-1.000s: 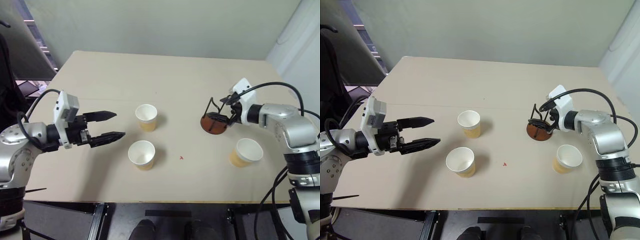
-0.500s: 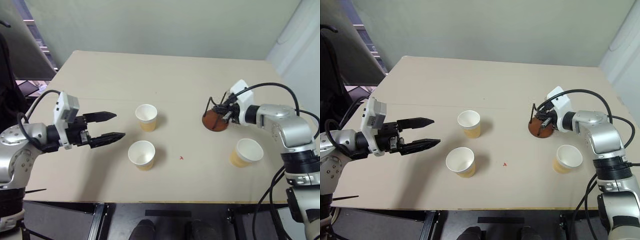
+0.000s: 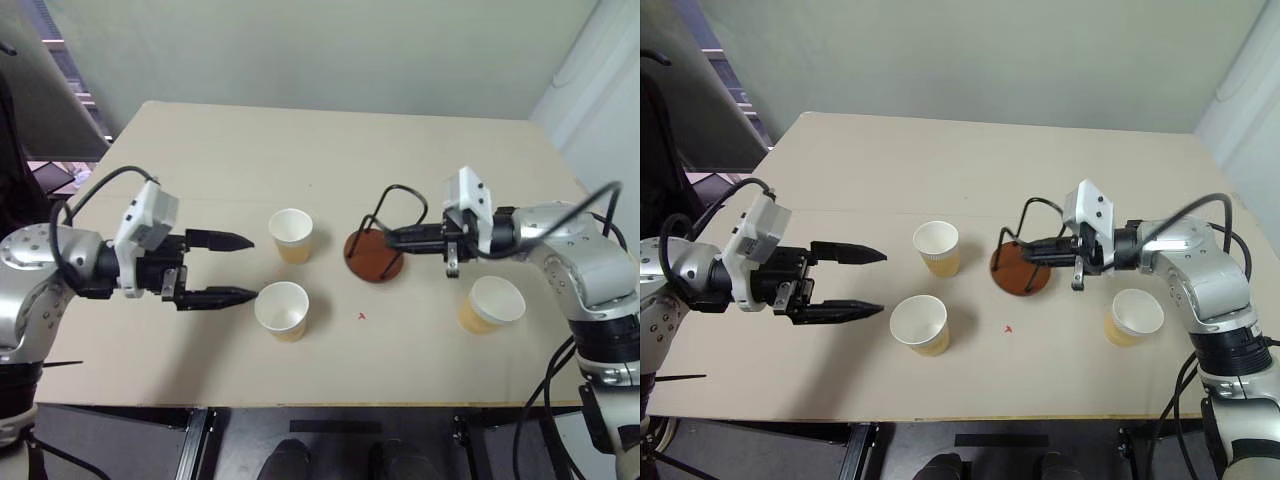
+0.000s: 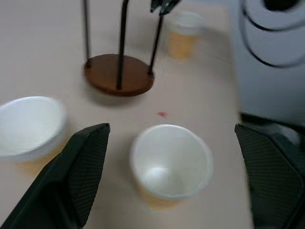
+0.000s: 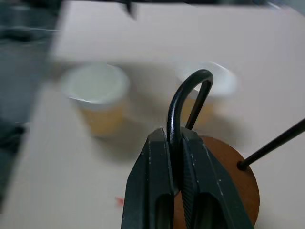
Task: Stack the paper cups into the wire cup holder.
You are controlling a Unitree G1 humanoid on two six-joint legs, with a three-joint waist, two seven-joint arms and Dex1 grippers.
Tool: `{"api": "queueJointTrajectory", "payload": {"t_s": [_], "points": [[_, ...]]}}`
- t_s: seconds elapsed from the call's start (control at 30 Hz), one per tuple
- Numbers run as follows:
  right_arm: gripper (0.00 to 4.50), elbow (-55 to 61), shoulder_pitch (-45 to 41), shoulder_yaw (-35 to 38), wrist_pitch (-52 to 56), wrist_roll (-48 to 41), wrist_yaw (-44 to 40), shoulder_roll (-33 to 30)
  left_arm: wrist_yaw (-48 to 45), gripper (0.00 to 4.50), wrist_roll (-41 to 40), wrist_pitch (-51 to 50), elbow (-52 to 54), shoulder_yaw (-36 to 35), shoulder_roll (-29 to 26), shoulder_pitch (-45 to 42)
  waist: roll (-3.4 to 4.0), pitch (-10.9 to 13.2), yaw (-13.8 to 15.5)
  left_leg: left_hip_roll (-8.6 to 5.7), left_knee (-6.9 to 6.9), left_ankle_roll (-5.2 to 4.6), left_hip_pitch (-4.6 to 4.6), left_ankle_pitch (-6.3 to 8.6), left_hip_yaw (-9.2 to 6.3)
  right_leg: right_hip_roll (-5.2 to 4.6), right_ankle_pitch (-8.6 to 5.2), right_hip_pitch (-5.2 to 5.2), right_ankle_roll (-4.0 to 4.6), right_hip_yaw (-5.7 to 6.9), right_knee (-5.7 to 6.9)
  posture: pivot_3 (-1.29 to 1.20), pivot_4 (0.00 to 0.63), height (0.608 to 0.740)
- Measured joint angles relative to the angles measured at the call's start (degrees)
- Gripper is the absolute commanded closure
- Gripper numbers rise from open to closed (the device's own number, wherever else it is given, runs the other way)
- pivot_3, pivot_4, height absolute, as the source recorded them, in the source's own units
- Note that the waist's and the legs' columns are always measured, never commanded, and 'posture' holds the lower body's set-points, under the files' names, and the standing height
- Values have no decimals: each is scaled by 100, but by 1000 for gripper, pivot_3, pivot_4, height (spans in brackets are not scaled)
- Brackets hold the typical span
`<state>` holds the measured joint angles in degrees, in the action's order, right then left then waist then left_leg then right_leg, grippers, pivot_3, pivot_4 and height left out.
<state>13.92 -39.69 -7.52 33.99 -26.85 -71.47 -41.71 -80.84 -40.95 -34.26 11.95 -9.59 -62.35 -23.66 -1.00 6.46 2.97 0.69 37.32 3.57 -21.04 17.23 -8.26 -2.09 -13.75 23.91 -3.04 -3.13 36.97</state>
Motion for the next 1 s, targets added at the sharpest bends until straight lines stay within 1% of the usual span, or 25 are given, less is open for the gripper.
{"api": "queueJointTrajectory", "payload": {"t_s": [0.13,0.23,0.4,0.5,0.63,0.7,0.77,0.83,0.9,1.0], "points": [[4475,119,122,-405,-168,-1,-572,-133,-368,0,14,18,174,186,-163,-100,0,0,-6,0,8,-1,0,0,-8,-1,0,0,0,-4,1,0,150,740],[4475,212,122,-553,-290,17,-889,-248,-427,0,83,69,182,194,-223,-117,0,0,-26,2,8,-1,3,0,-9,-1,0,0,0,-4,1,0,150,740],[4475,212,206,-922,-663,308,-1095,-247,-397,0,188,114,257,190,-249,-6,0,0,-54,3,9,-3,4,1,-23,-1,0,0,0,-5,3,0,150,740],[4475,179,206,-1145,-679,448,-1266,-325,-373,0,186,103,333,173,-257,58,-1,0,-56,3,9,-3,2,1,-23,-1,0,0,0,-5,4,0,150,740],[4475,-27,-37,-1245,-641,559,-1323,-320,-288,0,179,53,395,164,-276,148,-1,0,-76,4,9,-3,7,2,-26,-1,0,0,0,-8,3,0,150,740],[3932,-87,-105,-1287,-685,654,-1355,-315,-246,0,171,37,397,163,-276,156,-1,0,-76,4,9,-4,8,2,-28,-1,-1,0,2,-7,3,0,150,740],[3484,-204,-132,-1345,-748,757,-1380,-310,-212,0,151,21,419,163,-276,160,-1,0,-76,3,10,-4,6,2,-29,-2,-1,0,1,-7,5,0,150,740],[2774,-245,-132,-1371,-796,818,-1411,-310,-160,0,138,10,441,163,-276,160,0,0,-76,3,10,-4,5,2,-29,-2,-1,0,1,-7,6,0,150,740],[2196,-245,-138,-1377,-823,852,-1452,-310,-146,0,133,6,443,163,-276,158,0,0,-77,3,10,-4,5,2,-27,-2,-1,0,1,-7,7,0,150,740],[1142,-245,-143,-1377,-853,869,-1499,-311,-144,0,132,6,442,164,-276,126,0,0,-77,3,10,-4,4,2,-26,-1,-1,0,1,-7,7,0,150,740]]}}
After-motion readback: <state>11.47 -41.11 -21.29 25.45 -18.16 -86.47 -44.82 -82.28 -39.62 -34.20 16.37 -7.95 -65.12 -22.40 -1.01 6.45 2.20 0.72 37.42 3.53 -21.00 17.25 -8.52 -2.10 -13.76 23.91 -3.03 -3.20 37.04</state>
